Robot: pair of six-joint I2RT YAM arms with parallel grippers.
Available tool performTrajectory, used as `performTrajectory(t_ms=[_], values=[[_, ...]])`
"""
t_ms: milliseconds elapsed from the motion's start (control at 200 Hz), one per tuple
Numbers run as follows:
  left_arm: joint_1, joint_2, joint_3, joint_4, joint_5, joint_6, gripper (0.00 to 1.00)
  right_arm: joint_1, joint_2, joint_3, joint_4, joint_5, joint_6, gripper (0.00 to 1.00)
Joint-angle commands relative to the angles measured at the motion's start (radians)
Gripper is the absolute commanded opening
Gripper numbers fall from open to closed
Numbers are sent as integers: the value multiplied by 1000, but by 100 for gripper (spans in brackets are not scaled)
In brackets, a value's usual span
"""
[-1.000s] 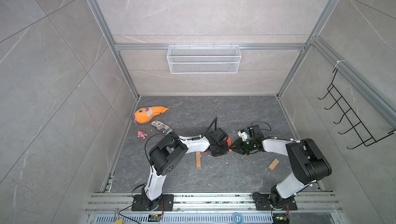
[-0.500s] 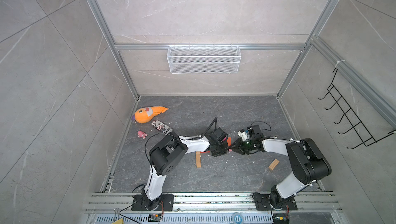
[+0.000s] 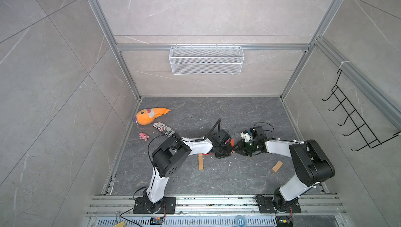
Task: Assemble the letter p with building blocks
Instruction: Assemble the building block at the center of the board.
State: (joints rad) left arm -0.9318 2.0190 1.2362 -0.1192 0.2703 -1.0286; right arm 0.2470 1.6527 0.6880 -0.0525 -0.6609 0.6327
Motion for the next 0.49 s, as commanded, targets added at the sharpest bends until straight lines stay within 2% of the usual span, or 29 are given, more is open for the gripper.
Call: performTrajectory(t_ms=[0,490], values=[[-6,24,20,0,14,15,1,-6,20,8,-50,49,-7,33],[-6,20,13,3,17,13,1,-5,34,16,-48,47,-7,34]])
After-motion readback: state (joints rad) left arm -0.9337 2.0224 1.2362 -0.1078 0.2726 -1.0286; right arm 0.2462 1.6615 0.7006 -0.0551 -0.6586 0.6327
